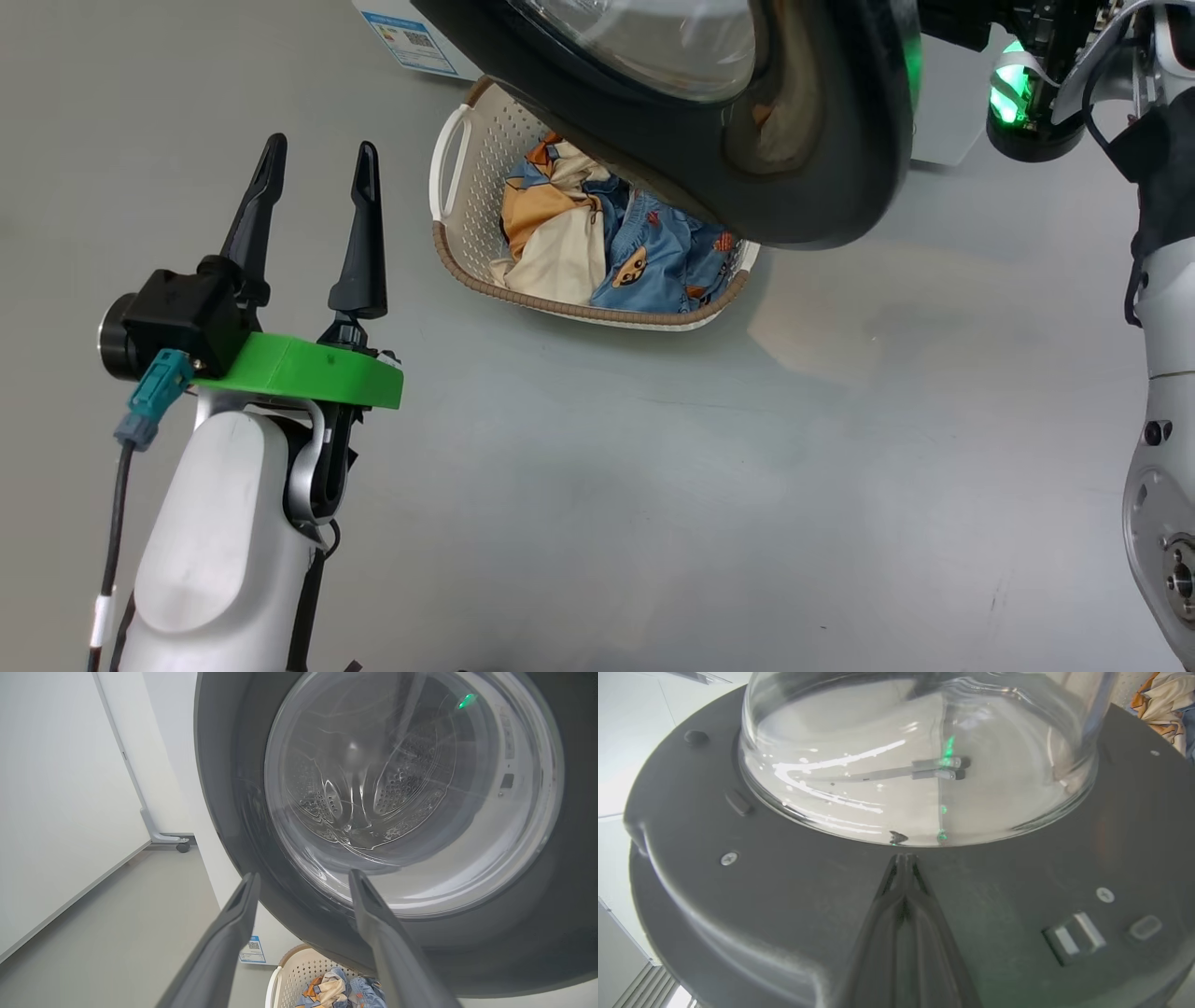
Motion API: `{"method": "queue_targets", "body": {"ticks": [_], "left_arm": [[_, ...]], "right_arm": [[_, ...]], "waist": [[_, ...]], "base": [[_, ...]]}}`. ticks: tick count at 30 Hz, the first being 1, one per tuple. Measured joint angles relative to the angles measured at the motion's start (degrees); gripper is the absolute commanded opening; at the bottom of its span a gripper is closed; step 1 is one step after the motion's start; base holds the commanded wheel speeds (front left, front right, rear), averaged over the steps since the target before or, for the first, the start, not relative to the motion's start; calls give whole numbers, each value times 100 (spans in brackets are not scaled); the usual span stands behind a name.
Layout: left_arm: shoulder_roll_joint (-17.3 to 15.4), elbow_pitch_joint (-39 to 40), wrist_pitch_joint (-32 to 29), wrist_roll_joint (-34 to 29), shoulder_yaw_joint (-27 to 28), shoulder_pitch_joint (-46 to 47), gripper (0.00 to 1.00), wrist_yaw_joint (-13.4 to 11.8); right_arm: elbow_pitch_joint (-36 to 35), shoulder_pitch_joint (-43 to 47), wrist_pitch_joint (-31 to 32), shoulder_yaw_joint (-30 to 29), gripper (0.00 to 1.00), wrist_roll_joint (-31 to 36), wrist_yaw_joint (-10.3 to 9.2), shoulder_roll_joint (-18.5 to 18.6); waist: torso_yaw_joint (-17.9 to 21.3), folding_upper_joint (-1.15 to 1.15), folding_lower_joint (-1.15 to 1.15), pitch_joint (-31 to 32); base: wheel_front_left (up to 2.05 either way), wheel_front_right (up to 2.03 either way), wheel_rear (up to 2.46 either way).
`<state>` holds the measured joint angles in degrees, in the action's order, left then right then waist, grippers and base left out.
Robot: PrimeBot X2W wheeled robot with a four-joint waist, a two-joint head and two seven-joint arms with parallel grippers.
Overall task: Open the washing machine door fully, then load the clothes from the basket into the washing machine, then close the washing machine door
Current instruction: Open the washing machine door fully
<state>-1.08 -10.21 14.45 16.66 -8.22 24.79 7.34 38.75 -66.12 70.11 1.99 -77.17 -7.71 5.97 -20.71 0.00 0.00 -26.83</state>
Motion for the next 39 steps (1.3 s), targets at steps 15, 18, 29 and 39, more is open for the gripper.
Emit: {"method": "queue_targets", "body": {"ticks": [15, 18, 29, 39], "left_arm": [[1, -2, 0, 1, -78, -87, 100, 0], [0, -5, 0, 1, -79, -125, 100, 0], [-1, -1, 0, 12, -143, -180, 100, 0], [-1, -4, 0, 45, -211, -203, 100, 0]], "right_arm": [[-658, 681, 750, 308, 0, -309, 1, -98], [-782, 815, 818, 363, 0, -379, 1, -105], [-1225, 1380, 970, 856, 0, -1011, 1, -149], [-1586, 1746, 575, 1541, 0, -1562, 1, -153]], "waist": [[30, 0, 0, 179], [19, 0, 0, 225], [-54, 0, 0, 332], [-165, 0, 0, 393]], "base": [[0, 0, 0], [0, 0, 0], [0, 0, 0], [0, 0, 0]]}}
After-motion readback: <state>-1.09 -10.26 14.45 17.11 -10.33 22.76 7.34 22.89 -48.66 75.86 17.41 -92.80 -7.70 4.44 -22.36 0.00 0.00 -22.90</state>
